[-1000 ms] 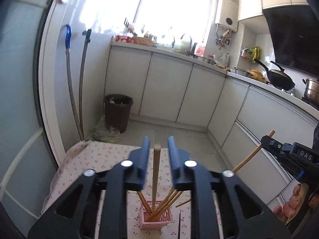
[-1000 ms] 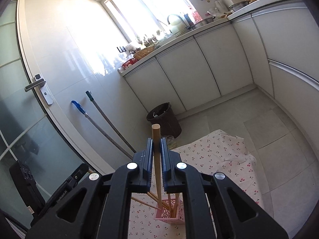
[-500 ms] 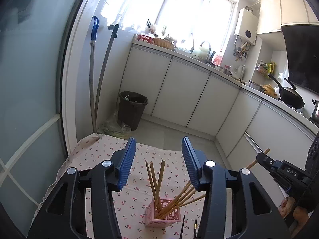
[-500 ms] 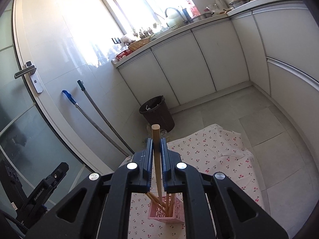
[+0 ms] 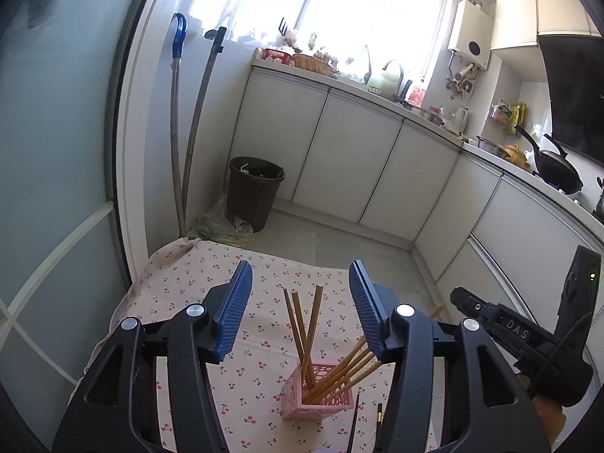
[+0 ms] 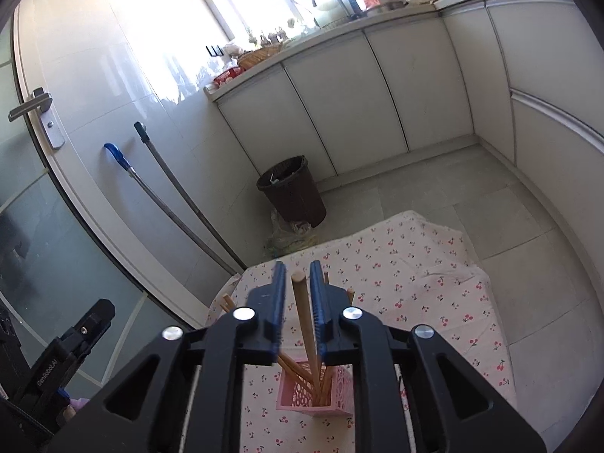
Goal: Organize utensils
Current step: 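Lower both chopsticks into the pink basket and open both tools, then withdraw both tools from the basket toward the two black chopsticks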
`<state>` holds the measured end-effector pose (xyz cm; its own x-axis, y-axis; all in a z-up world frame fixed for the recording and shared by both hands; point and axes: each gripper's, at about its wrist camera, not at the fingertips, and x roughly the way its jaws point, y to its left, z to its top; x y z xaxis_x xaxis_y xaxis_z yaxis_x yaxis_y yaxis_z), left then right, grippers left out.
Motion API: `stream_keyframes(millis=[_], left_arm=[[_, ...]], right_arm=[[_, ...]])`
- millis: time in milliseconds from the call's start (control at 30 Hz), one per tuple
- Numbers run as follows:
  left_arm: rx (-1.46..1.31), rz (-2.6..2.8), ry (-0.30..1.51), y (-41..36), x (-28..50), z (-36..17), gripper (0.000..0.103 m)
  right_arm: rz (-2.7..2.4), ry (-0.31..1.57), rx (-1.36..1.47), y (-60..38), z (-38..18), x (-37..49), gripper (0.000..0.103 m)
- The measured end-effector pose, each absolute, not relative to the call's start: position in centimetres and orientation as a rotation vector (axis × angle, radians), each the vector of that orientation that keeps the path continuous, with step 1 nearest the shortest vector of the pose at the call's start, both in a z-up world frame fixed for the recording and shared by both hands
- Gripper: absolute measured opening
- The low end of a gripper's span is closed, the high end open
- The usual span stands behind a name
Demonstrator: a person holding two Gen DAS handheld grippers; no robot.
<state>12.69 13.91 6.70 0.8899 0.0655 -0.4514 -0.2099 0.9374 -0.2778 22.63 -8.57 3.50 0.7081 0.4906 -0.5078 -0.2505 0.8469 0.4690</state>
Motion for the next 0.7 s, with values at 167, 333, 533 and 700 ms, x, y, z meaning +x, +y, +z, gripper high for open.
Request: stream_keyframes(millis=[167,333,533,700], left_arm=[[-0.306,0.14,0.482,13.5,12.9,6.0,0.051],[-0.28,0.137,0.491,12.7,12.9,5.9,0.055],[-0.233,0.137,0.498,11.5,12.4,5.5,0.066],[-0.211,0.134,0.528,10.7,12.4,4.8,0.074]], right_arm=[[0.397,0.666,0.332,-8.4,3.2,22.1,0.045],[0.375,0.643,0.298,-8.8,3.8,21.1,0.045],[0.342,0.668,0.259,-9.1,2.9,20.6,0.052],[0.313,0.681,0.241,-9.7,2.1,20.0,0.066]])
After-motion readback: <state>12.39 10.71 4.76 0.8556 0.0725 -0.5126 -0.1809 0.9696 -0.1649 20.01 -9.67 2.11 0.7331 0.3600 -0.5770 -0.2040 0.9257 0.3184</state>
